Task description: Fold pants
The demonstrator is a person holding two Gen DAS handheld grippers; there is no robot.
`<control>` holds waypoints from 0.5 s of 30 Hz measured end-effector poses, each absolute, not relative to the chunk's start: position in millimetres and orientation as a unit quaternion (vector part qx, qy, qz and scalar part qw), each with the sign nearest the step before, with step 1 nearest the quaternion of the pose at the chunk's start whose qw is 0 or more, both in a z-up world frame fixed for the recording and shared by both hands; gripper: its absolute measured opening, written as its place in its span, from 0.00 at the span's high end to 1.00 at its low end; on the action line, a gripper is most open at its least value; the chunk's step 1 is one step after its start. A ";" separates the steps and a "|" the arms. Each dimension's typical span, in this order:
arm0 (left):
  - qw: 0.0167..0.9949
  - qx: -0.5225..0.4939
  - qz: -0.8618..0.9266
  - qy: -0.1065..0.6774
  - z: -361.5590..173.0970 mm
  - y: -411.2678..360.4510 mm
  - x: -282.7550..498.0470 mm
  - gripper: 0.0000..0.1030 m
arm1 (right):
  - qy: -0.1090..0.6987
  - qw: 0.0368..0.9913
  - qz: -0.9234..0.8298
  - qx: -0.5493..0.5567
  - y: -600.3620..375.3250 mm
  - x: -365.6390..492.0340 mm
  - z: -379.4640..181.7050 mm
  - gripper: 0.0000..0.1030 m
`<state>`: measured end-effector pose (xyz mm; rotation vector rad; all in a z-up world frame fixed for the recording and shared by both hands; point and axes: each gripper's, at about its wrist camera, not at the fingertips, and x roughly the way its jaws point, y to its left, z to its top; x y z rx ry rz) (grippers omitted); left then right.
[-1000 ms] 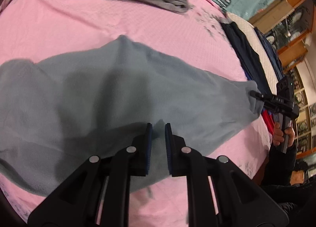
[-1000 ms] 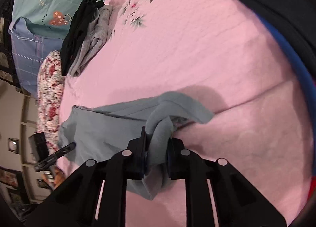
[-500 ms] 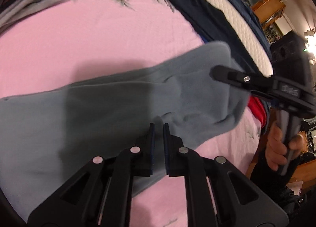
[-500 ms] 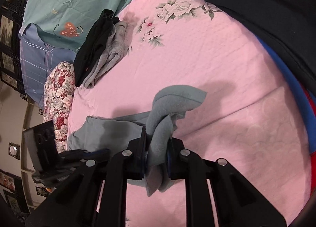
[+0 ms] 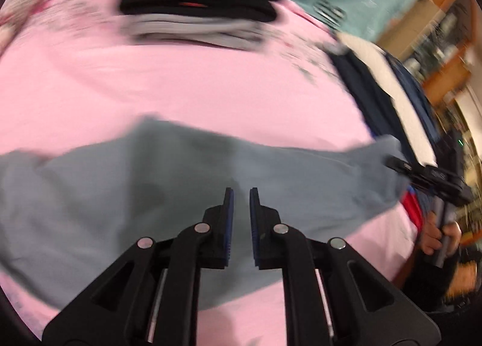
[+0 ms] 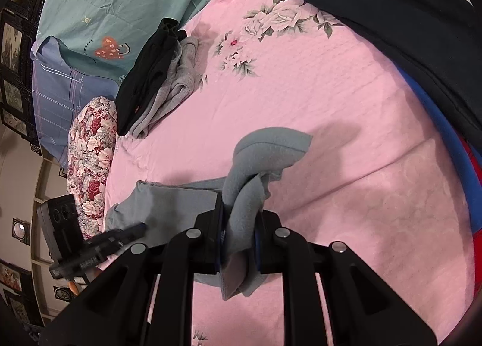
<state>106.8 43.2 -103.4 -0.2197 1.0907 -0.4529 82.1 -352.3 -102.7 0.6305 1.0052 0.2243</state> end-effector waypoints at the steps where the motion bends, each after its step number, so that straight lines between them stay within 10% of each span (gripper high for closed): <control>1: 0.828 -0.118 -0.194 0.513 -106.6 66.6 107.6 0.91 | 0.474 0.826 0.103 0.288 -348.3 82.6 -101.0 0.84; 15: 0.816 -0.200 -0.181 0.511 -152.1 160.0 113.6 0.91 | 0.521 0.824 0.182 0.130 -180.9 126.5 -85.2 0.84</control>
